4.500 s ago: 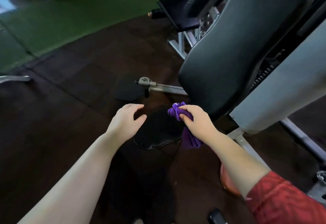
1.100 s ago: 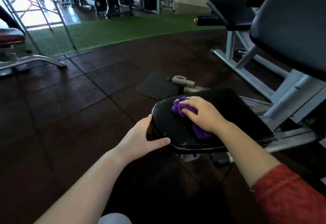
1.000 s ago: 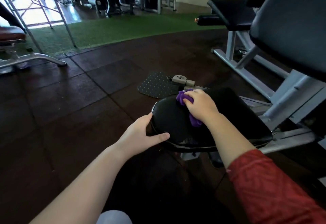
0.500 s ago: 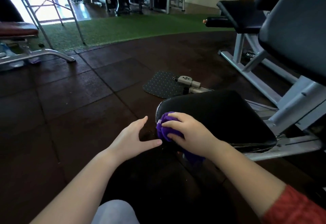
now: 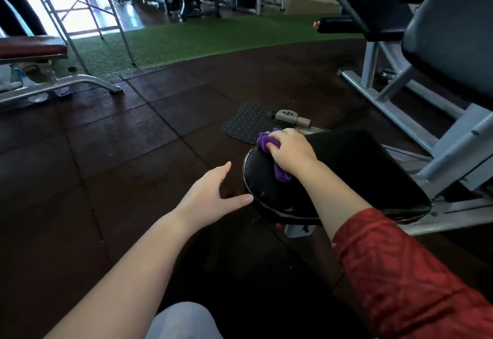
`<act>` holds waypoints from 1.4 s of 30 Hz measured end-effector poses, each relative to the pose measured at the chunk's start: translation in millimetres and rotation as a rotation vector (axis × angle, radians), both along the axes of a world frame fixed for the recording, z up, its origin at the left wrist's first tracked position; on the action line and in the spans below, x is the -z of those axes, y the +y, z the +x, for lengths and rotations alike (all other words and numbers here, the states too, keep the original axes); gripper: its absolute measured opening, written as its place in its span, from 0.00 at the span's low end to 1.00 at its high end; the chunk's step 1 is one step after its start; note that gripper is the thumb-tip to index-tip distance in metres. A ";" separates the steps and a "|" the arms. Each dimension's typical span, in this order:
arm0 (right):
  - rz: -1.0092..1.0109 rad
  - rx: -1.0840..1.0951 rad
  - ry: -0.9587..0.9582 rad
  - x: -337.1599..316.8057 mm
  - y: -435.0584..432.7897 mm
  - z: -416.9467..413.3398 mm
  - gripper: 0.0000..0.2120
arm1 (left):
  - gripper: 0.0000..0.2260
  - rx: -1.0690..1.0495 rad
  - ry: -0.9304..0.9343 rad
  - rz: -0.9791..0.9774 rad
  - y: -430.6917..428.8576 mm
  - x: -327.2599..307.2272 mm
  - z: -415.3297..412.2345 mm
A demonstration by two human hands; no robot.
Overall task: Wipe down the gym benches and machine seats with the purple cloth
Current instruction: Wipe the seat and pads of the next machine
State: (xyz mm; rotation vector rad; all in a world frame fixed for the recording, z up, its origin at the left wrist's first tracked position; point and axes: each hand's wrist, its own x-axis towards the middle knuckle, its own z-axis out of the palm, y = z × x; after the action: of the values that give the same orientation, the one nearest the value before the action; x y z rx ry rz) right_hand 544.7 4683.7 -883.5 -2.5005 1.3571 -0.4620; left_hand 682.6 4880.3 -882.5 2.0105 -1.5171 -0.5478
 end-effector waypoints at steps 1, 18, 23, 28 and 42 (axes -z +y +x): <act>0.009 -0.052 -0.018 -2.4 13.6 -4.4 0.15 | 0.44 0.001 0.007 -0.004 0.0 0.6 -1.5; 0.018 0.501 -0.044 1.6 -45.3 -196.1 0.15 | 0.35 0.133 -0.224 0.003 -59.3 -9.7 -54.4; -0.050 0.172 -0.081 2.8 8.2 -97.5 0.14 | 0.27 0.074 -0.114 0.015 -60.7 -10.0 -48.2; -0.114 0.055 -0.199 8.7 81.2 -78.5 0.15 | 0.26 0.081 -0.077 0.003 -61.8 -5.4 -39.5; 0.014 0.302 -0.021 -5.8 -60.7 -116.8 0.18 | 0.34 0.151 -0.239 0.011 -62.2 -1.4 -42.2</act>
State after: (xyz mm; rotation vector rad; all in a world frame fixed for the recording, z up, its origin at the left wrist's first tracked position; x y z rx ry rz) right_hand 427.9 4623.0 -877.7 -2.2797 1.7309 -0.5338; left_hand 640.5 4818.2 -881.0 2.0391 -1.8221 -0.3850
